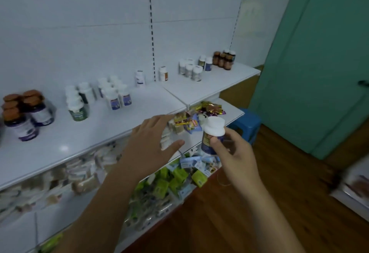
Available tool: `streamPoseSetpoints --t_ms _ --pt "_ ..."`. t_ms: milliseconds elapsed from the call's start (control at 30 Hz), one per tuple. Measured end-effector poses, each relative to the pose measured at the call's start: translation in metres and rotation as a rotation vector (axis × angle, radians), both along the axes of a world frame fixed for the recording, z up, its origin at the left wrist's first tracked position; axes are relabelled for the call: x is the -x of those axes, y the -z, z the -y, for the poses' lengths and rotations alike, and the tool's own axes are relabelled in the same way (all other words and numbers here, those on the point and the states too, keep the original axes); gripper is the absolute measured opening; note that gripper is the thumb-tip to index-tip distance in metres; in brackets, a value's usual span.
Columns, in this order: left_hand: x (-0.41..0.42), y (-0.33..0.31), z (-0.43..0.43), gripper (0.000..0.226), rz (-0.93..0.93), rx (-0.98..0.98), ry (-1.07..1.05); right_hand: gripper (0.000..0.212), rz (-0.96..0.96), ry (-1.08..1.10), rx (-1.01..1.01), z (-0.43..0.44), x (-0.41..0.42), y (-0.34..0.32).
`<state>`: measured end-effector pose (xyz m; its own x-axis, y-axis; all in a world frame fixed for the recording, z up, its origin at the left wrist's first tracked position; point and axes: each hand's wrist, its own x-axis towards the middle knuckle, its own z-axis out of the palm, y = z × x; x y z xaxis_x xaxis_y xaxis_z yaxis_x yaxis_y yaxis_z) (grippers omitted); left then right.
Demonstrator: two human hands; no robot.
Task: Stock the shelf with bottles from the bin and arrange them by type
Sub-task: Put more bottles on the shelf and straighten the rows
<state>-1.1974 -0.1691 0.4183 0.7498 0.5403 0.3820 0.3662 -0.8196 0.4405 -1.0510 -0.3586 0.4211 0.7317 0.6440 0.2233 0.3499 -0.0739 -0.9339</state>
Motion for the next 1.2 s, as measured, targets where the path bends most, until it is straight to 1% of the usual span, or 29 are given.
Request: streamPoseSetpoints --t_ms 167,333,467,600,767,967,1200 --pt "-0.069 0.005 -0.046 0.064 0.029 -0.006 0.077 0.035 -0.034 0.083 0.005 -0.033 -0.054 0.005" --pt "-0.132 -0.001 -0.093 0.068 0.051 0.041 0.138 0.028 -0.078 0.133 -0.035 -0.078 -0.105 -0.005" --pt "-0.178 -0.003 -0.119 0.075 0.058 0.07 0.213 0.028 -0.146 0.189 -0.106 -0.105 -0.142 -0.008" --pt "-0.228 0.0 -0.132 0.077 0.06 0.068 0.258 0.03 -0.196 0.223 -0.129 -0.118 -0.181 -0.005" --pt "-0.294 0.004 -0.132 0.076 0.047 0.051 0.305 0.036 -0.155 0.243 -0.11 -0.122 -0.241 0.0" --pt "-0.39 0.009 -0.137 0.074 0.029 -0.004 0.265 0.035 -0.109 0.224 -0.07 -0.129 -0.34 0.015" --pt "-0.488 0.009 -0.14 0.069 -0.02 0.007 0.111 0.037 -0.072 0.064 0.018 -0.155 -0.469 0.025"
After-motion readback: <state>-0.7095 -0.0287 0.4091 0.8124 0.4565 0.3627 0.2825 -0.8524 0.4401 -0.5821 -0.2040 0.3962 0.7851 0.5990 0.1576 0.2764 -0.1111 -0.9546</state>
